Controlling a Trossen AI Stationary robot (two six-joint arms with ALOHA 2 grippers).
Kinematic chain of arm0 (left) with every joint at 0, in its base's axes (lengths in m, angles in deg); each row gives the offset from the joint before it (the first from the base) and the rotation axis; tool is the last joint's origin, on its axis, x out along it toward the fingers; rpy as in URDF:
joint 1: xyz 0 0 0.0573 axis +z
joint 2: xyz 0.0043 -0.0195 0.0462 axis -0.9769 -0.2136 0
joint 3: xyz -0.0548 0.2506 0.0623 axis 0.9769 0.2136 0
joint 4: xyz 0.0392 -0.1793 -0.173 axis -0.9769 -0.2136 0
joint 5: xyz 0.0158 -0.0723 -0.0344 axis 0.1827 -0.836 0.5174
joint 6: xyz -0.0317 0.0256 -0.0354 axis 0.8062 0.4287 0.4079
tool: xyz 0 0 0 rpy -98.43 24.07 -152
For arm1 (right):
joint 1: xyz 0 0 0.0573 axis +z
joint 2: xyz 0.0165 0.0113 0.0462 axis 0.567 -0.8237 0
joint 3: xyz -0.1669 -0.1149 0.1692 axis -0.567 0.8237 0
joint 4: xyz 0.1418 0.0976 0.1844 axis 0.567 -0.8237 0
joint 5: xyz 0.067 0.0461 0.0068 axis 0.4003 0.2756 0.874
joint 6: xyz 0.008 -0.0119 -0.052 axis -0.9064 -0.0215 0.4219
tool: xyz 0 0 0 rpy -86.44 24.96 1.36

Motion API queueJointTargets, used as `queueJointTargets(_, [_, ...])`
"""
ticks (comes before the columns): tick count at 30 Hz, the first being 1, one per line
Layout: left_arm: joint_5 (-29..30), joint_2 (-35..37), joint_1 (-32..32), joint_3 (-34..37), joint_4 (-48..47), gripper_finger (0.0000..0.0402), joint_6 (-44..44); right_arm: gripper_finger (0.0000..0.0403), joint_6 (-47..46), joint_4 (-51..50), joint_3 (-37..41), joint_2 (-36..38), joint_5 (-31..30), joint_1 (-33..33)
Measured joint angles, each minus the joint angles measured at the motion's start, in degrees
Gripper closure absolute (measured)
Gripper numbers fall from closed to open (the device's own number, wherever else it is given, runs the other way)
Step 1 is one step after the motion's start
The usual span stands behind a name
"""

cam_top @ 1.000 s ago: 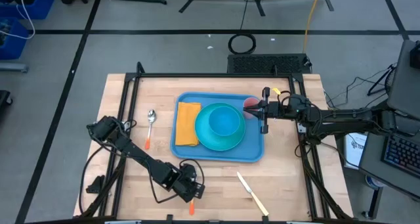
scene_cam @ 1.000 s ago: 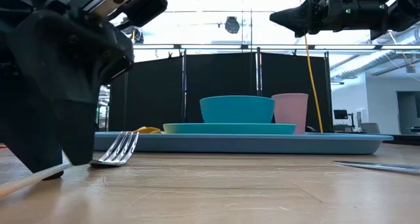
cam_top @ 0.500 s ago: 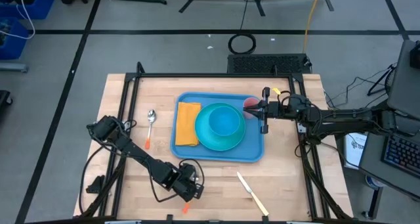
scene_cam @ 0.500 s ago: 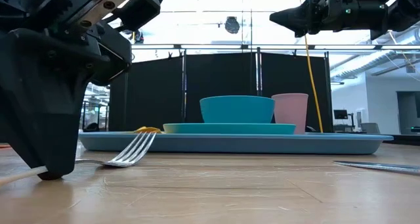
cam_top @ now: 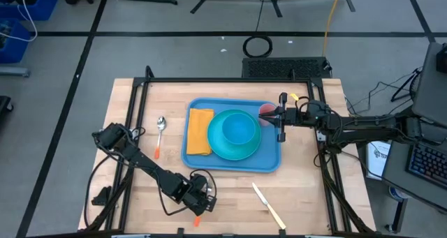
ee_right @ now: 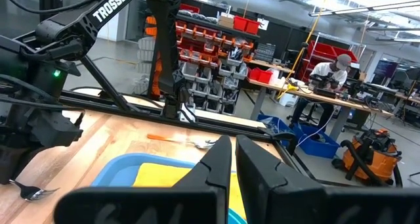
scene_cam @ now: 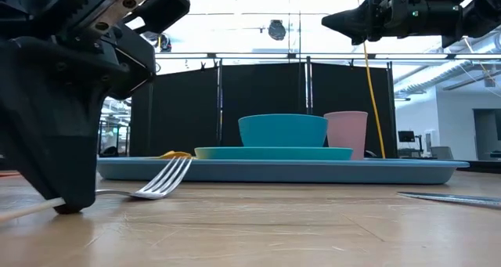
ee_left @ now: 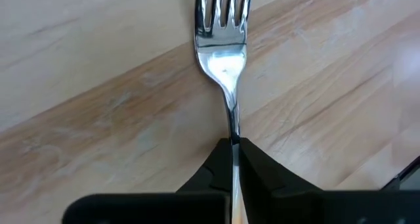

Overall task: Set up tray
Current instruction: Put the orange fork on the yellow napkin on the blue serving tray

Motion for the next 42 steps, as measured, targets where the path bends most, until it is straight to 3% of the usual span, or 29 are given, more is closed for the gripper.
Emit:
queueJointTargets(21, [5.2, 3.5, -0.3, 0.1, 0.1, 0.0401, -1.5, 0.0390, 0.1, -0.4, 0.0, -0.5, 0.0, 0.0])
queueJointTargets(28, [7.9, 7.7, 0.1, 0.1, -6.1, 0.0401, -2.7, 0.0390, 0.3, 0.6, 0.0, -1.3, 0.0, 0.0])
queueJointTargets(35, [14.3, 14.5, 1.0, 0.1, -16.4, 0.0401, -3.1, 0.0390, 0.3, 1.0, 0.0, -2.1, 0.0, 0.0])
queueJointTargets(42, [18.2, 19.8, 5.0, 0.0, -25.9, 0.0401, -6.5, 0.0390, 0.4, 1.2, 0.0, -2.4, 0.0, 0.0])
